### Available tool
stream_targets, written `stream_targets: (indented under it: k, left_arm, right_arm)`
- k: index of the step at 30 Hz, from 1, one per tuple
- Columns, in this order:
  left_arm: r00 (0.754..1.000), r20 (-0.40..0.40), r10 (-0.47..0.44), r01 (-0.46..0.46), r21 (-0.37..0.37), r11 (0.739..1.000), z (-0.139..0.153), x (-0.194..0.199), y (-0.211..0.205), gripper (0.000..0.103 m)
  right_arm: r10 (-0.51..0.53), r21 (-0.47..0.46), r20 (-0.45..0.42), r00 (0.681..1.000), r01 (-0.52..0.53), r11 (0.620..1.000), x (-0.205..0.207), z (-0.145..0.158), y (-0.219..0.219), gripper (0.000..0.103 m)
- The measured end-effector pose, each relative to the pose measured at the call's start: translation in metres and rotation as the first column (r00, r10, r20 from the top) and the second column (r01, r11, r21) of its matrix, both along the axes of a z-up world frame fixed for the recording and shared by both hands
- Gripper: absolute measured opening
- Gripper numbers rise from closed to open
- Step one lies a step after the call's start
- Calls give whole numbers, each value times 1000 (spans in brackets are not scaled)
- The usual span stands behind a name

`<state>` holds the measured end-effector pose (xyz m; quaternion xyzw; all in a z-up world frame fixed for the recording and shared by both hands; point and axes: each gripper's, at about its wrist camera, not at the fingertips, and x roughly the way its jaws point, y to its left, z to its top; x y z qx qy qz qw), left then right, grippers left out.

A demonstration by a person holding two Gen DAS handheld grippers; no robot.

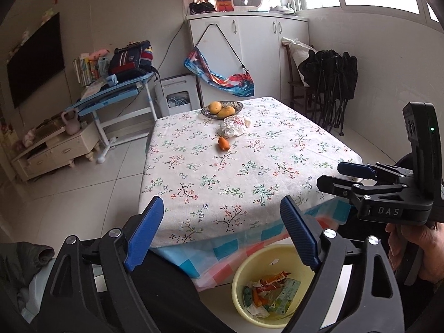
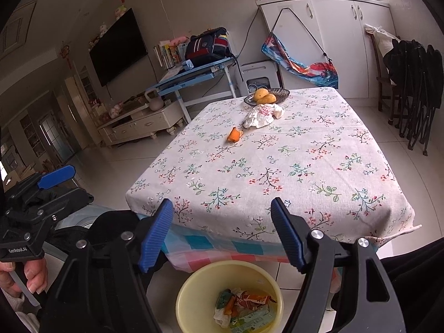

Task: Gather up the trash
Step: 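Move both tools back toward the last peel and crumpled wrapper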

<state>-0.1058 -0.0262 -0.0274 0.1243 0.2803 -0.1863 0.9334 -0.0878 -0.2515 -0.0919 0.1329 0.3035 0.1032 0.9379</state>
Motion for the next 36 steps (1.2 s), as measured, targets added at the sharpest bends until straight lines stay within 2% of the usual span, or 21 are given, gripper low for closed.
stream_targets:
  k: [14,20,24,29,36]
  left_arm:
    - [999,8,35,-34,-21,999,1,2,5,84]
    - [995,-5,97,-97,-64,993,-1,12,15,84]
    - [991,-23,131,-133,-91,987,-5,24,22,84]
    - [987,-49,152,-156,-100,983,-15,46,22,84]
    - [978,-131,160,-178,-136,975,-36,93,18,84]
  right_arm:
    - [6,-10,-2,1000,-6,1000,2,1,0,71]
    - [11,-12,19,1000,-11,1000,5,7,2,75]
    - [19,-3,28,999,-19,1000,22,16,1,75]
    - [35,-34,25,999,-34,999,73,26,3,79]
    - [52,-130,-40,998,-57,990,186,15,3,80]
